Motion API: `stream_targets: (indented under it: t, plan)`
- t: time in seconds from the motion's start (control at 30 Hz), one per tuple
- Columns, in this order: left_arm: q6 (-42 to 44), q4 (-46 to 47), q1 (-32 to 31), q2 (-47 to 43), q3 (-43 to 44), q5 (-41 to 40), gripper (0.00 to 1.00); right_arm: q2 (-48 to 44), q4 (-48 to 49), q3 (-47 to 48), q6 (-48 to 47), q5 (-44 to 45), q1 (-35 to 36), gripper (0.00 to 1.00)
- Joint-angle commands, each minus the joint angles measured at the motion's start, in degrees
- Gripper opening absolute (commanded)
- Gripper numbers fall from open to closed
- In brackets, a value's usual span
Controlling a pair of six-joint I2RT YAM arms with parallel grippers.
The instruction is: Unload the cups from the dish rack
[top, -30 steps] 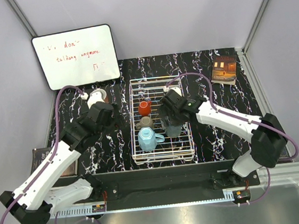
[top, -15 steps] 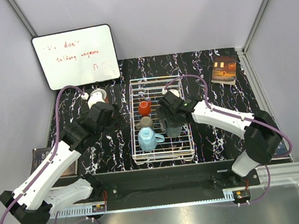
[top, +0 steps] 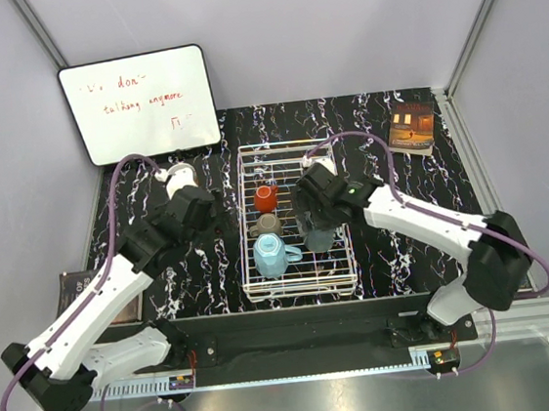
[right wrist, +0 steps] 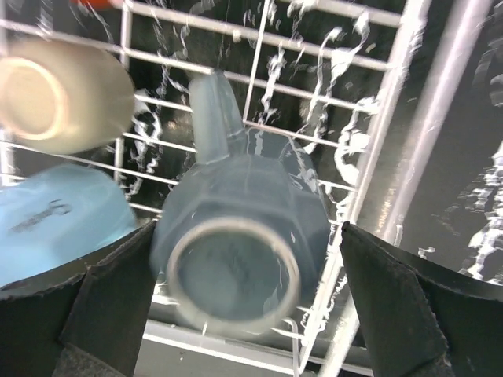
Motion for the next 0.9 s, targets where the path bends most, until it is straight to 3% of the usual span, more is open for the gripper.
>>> stream_targets:
  t: [0.0,0.17,0.4,0.6,0.87]
  plan:
    - [3.38,3.04,-3.27,3.97,5.93,-3.67,0.99,-9.12,-1.04,8.53,-0.87,7.49,0.56,1.00]
    - [6.64,4.97,-8.98,9.95,13.75,-9.04,0.99,-11.94,-5.96,16.62,-4.47,14.88,0.48,1.00]
    - [4.98,4.81,-14.61,19.70,17.72,-4.74,0.99,-17.82,-9.04,13.30,-2.37,17.53,0.48,1.00]
    - [-2.14,-0.56,-18.40,25.60,16.33,-4.38,0.99,-20.82,-10.62,9.25,-0.35,17.70,0.48,1.00]
    - [-6.36,0.67,-18.58,23.84,12.27,-2.98,0.99,-21.53,-11.15,6.44,1.23,16.91,0.48,1.00]
